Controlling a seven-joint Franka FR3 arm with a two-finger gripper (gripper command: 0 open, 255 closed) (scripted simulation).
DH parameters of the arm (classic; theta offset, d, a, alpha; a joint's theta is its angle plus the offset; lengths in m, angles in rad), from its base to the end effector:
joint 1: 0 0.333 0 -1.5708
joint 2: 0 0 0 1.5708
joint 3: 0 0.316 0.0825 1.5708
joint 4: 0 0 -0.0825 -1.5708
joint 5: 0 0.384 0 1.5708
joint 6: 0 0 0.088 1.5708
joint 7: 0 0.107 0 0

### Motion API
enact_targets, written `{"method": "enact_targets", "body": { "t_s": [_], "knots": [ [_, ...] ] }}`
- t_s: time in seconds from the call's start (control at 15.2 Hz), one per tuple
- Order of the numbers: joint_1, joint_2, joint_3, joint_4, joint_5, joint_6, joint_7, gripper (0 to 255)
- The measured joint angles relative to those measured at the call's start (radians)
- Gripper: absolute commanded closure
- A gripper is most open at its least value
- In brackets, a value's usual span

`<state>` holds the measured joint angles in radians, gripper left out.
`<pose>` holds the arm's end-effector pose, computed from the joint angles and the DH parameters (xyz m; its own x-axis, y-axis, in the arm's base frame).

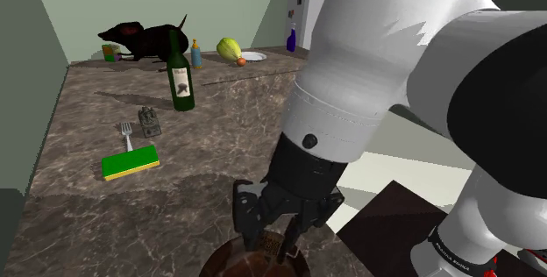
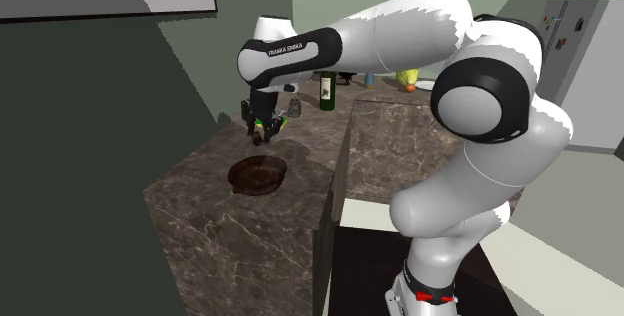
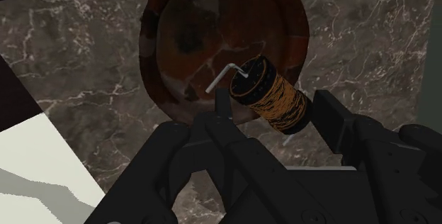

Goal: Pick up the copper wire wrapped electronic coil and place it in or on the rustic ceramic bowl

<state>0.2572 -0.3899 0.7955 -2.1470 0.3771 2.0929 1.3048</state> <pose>0.1976 0.4589 0.5322 0.9182 -0.3954 -0.0222 -0.3883 -0.8876 -0.2478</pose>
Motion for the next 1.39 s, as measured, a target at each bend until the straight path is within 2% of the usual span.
{"method": "enact_targets", "body": {
  "t_s": [0.92,1.32,1.39],
  "knots": [
    [-0.008,0.063,0.079,-0.131,-0.003,0.193,0.019,255],
    [-0.008,0.068,0.082,-0.144,-0.002,0.21,0.016,255],
    [-0.008,0.068,0.082,-0.144,-0.002,0.21,0.016,0]
  ]
}}
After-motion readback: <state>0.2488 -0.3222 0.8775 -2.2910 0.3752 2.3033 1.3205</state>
